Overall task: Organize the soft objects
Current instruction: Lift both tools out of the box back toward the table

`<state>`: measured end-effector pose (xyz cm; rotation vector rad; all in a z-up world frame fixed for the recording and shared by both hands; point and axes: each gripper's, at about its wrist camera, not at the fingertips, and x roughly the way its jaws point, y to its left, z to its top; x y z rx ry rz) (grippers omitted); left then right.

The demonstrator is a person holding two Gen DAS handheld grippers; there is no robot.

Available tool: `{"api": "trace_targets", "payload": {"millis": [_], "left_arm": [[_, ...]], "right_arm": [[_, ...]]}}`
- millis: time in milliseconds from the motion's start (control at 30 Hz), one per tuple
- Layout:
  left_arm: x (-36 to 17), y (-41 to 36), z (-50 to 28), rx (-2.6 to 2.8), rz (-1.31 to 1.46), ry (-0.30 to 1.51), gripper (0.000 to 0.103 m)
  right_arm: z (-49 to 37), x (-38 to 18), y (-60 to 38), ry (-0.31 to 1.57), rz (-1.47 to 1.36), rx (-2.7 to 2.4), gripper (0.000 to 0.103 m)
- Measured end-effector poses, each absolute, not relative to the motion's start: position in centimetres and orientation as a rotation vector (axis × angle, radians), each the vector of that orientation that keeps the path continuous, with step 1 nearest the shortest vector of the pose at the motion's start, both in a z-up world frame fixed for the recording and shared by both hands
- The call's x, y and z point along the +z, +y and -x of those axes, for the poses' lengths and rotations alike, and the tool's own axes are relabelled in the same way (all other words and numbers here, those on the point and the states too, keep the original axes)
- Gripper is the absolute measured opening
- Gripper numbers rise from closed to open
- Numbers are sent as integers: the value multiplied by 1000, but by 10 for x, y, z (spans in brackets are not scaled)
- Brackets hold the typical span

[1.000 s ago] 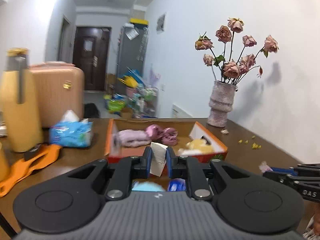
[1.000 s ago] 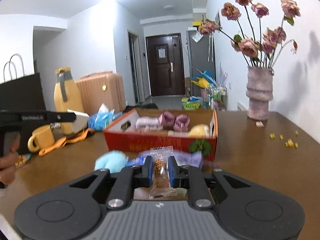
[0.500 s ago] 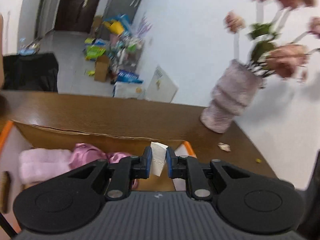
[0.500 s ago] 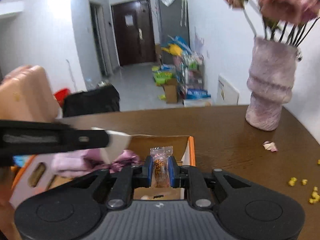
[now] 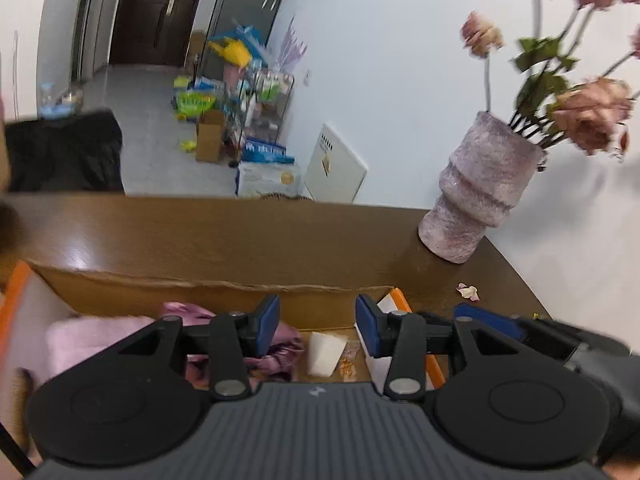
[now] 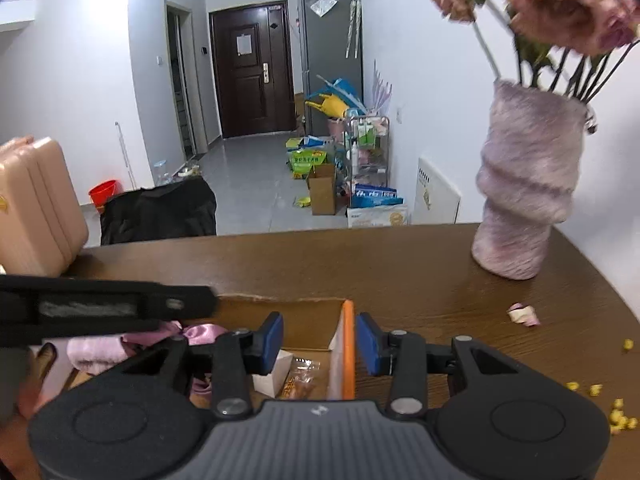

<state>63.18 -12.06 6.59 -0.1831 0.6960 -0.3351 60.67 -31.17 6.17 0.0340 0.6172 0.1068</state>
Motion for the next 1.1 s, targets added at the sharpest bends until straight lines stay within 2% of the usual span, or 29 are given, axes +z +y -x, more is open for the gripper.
{"api": "trace_targets", "payload": {"millis": [67,133,267,333,400,467,500,867,1100], "left_arm": [[86,-109,-611,-320,136,651,48],[107,-92,-585,-290,98,601,57],[140,-55,-526,-225,24,498,70],[153,-37,-493,-175,-2,422,85],[160,-22,-460,-142,-29,348,90],[165,-13,-430,-120,-49,294,96],[166,-8,-415,-112,-47,264,99],[180,15,-311,-65,-16,127,103],[131,32,-214,-26,17,109,103]], "right_arm": [[-588,79,-318,597,-11,108,40],[-567,95,-325,576,2,103,43],[-520,125,-341,528,-13,105,55],[-494,138,-345,489,-20,114,62],[-466,149,-346,431,-32,127,82],[-441,157,-344,366,-38,147,88],[-428,159,-342,339,-38,153,88],[-328,171,-312,187,-8,168,89],[-233,130,-299,155,-8,197,89]]}}
